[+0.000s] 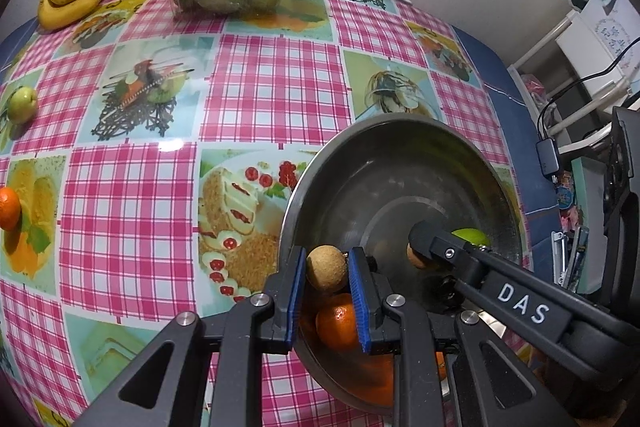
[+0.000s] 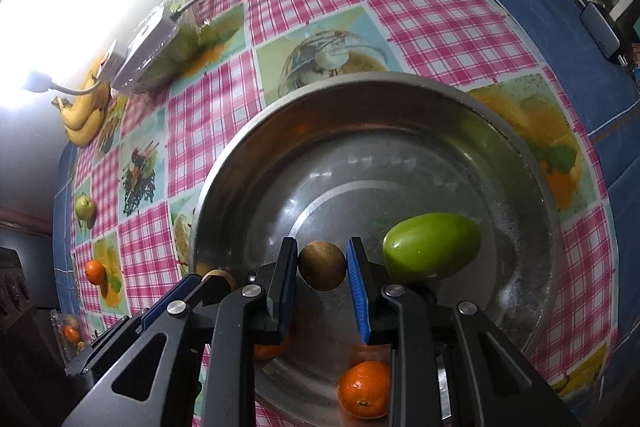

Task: Organize fruits
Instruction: 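Carry both kiwis over the steel bowl with both grippers, then lower both kiwis into the steel bowl and open both grippers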

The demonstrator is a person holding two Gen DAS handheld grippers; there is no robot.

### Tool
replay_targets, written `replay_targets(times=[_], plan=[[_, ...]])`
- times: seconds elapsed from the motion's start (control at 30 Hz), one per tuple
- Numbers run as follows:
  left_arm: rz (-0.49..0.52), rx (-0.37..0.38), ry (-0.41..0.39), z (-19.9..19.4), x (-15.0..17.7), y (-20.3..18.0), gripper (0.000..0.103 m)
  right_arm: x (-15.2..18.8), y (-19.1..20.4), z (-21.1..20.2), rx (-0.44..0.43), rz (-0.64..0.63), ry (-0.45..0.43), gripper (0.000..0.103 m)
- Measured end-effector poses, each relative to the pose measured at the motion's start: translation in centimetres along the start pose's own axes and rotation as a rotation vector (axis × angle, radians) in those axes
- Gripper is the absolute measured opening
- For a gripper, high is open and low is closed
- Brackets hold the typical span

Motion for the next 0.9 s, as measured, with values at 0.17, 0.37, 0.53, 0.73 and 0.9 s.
replay_targets(times=[0.17, 0.37, 0.53, 0.73, 0.9], plan=[[0.002, -0.002, 0.007, 0.18, 0.08, -0.04, 0.024, 0.12, -0.14, 0.27, 0.003, 0.002, 0.013, 0.027], [0.003, -0.005, 0.016, 0.44, 0.12, -0.19, 0.024, 0.17, -0.34, 0.62, 0.008, 0.011, 0.023, 0.027], [0.002, -0.006, 0.017, 0.49, 0.07, -0.21, 0.024, 0.03, -0.24, 0.73, 0.012, 0.014, 0.023, 0.027], [0.000, -0.004, 0.021, 0.60, 0.13, -0.19, 0.024, 0.08, -0.28, 0.80, 0.011, 0.021, 0.028, 0.027], [-0.002, -0.003, 0.025, 0.65, 0.15, -0.18, 0.025, 0.03, -0.33, 0.81, 0.011, 0.024, 0.029, 0.027]])
Point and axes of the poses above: each gripper's, at about its wrist camera, not at the fingertips, and z roughly the way its jaws point, y to its left, x to its underside, the point moved 2 cm from there along z, roughly the way its jaws point, and after that the axes turned 3 degrees about -x, right-handed, at the moved point
